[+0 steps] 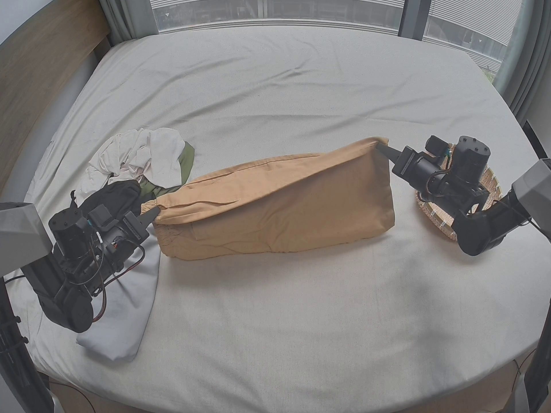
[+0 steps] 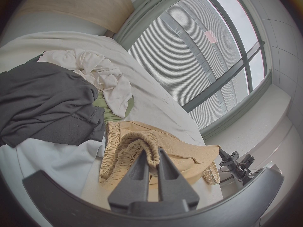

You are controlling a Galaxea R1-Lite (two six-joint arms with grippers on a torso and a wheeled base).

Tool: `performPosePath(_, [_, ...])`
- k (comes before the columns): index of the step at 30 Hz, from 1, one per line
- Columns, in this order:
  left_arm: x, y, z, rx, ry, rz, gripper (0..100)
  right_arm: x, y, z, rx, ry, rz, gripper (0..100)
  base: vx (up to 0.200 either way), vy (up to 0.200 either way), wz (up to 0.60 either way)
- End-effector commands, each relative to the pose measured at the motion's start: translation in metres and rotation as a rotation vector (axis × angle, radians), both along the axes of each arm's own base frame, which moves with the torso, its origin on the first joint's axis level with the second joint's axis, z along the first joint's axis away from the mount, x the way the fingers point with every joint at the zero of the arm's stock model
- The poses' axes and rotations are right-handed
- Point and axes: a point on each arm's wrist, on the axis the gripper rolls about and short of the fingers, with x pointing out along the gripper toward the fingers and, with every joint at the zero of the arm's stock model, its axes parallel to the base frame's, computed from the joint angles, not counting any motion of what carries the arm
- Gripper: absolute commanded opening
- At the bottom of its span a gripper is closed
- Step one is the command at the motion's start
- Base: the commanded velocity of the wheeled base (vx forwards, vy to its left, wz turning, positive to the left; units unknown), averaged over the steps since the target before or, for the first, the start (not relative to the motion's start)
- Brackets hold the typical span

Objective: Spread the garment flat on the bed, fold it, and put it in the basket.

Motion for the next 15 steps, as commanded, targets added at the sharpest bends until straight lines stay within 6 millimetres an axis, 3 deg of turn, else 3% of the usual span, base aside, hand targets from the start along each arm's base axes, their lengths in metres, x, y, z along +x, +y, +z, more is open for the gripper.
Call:
performPosePath(1, [0.010,-0.001,-0.014,0.002,0.028,0.001,0,0.016,0.004,-0.018,-0.004,0.020,0.001,0,0.000,0.000,0.00])
performPosePath(7, [0.018,-0.001,-0.015,0.001,0.014,0.003,0,0.021,0.004,-0.021,-0.004,0.018,-0.003,0,0.000,0.000,0.00])
performPosePath(8, [0.022,-0.002,-0.015,0.001,0.006,0.011,100,0.022,0.000,-0.021,-0.004,0.018,-0.010,100,0.000,0.000,0.00])
performPosePath(15, [0.025,-0.006,-0.014,0.006,-0.008,0.017,100,0.031,-0.008,-0.018,0.008,-0.019,-0.047,100,0.000,0.000,0.00])
